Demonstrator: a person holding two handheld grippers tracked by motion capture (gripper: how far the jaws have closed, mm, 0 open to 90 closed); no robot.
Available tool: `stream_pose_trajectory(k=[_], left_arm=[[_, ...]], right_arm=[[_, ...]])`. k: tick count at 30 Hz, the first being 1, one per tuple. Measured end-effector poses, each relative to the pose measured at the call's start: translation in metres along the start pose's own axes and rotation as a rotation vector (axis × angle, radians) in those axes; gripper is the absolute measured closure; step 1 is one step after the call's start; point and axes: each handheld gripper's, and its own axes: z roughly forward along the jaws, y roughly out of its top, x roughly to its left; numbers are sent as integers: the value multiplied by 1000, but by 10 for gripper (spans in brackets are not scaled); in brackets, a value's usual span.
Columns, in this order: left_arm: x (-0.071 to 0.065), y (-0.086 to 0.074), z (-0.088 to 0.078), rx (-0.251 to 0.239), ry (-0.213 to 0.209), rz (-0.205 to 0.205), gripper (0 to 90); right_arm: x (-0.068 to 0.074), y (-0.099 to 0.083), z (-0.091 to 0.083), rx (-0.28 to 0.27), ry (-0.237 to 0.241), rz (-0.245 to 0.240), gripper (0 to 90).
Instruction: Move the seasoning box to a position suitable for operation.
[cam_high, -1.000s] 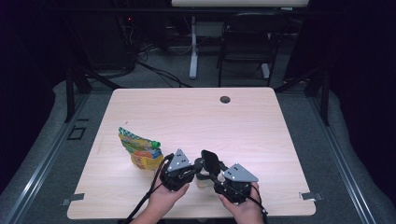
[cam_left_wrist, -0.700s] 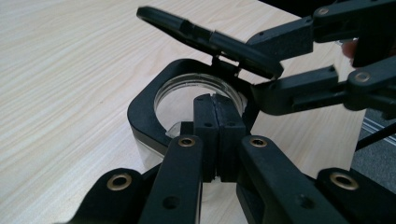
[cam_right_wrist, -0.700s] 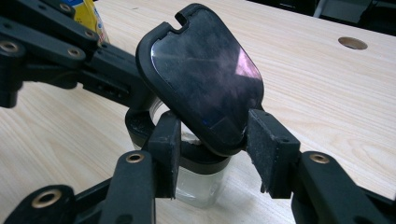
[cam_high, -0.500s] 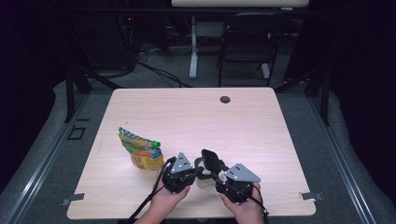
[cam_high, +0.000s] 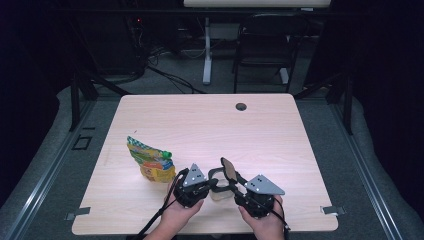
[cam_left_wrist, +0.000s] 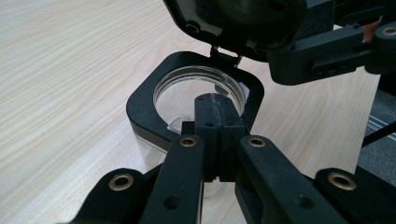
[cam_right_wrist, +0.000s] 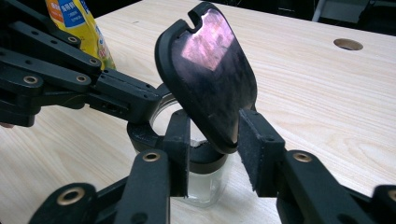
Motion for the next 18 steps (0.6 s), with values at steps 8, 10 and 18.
stream_pose_trajectory(k=[8,10,18], left_arm=[[0,0,0,3,-1,2,900],[0,0,0,4,-1,4,900],[0,0,0,3,-1,6,900]], right_arm=[[-4,0,-5,-2,5,27,730],[-5,0,-6,-6,6,34,741],[-10,0,-10,-2,9,62,789]])
